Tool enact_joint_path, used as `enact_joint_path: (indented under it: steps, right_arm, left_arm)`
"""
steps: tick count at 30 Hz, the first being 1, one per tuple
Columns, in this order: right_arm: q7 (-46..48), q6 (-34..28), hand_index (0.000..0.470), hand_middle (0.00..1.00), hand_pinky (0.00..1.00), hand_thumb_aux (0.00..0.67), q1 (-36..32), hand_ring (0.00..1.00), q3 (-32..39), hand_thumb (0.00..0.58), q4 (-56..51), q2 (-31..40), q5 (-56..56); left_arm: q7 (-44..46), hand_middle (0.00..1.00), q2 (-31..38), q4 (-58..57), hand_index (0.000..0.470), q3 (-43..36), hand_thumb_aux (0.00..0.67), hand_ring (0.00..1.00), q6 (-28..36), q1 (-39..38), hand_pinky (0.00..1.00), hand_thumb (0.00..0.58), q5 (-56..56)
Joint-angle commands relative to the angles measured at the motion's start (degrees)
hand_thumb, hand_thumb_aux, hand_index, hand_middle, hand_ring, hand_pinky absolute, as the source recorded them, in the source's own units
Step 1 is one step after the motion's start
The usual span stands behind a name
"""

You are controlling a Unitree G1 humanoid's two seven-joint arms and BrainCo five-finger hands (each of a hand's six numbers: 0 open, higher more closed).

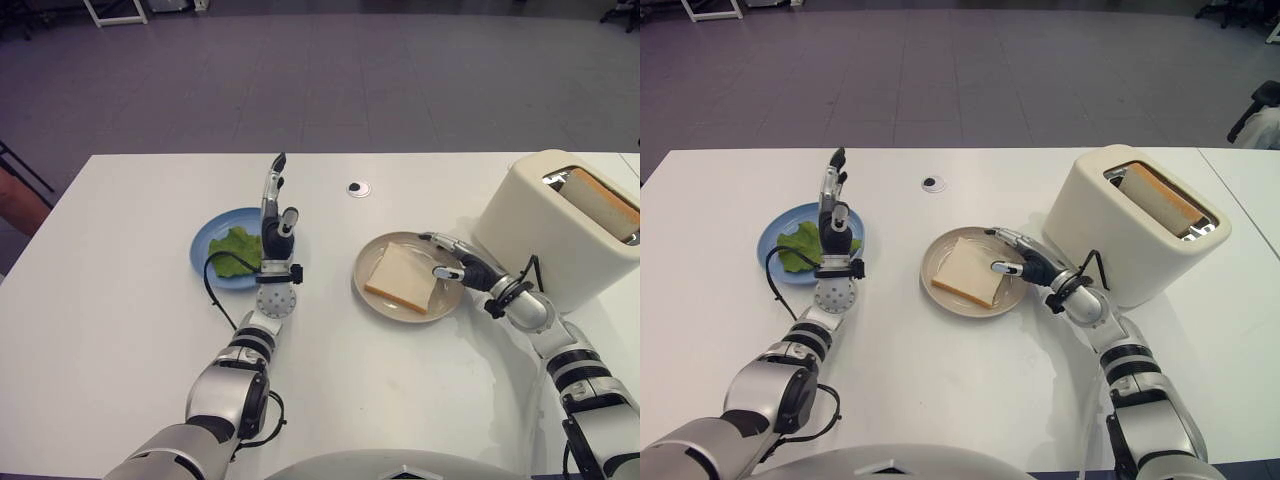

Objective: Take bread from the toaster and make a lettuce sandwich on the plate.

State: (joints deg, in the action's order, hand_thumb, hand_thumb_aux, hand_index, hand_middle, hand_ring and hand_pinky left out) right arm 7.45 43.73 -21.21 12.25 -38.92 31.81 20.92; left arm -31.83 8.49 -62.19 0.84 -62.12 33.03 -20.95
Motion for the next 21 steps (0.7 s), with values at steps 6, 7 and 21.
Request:
enact_joint_path:
  steps: [6, 7, 21]
  right_arm:
    - [-3.3, 1.0, 0.000, 0.00, 0.00, 0.000, 2.0, 0.00, -2.3, 0.000, 13.9, -0.5, 2.1]
    - [-3.9, 0.6, 0.000, 0.00, 0.00, 0.000, 2.3, 0.00, -2.8, 0.000, 14.9, -0.3, 2.4]
    - [-4.1, 2.7, 0.000, 0.00, 0.00, 0.000, 13.8, 0.00, -11.6, 0.000, 31.9, 0.0, -8.7]
  left_arm:
    - [-5.8, 0.00, 4.5, 3.9, 0.000, -0.3, 0.000, 0.00, -0.5, -1.0, 0.00, 0.000, -3.7]
    - [-6.1, 0.00, 4.7, 4.2, 0.000, -0.5, 0.000, 0.00, -0.4, -1.2, 0.00, 0.000, -4.1]
    - [-7.3, 0.00, 28.0, -4.3, 0.000, -19.9, 0.000, 0.00, 36.8, 1.3, 0.00, 0.000, -31.3]
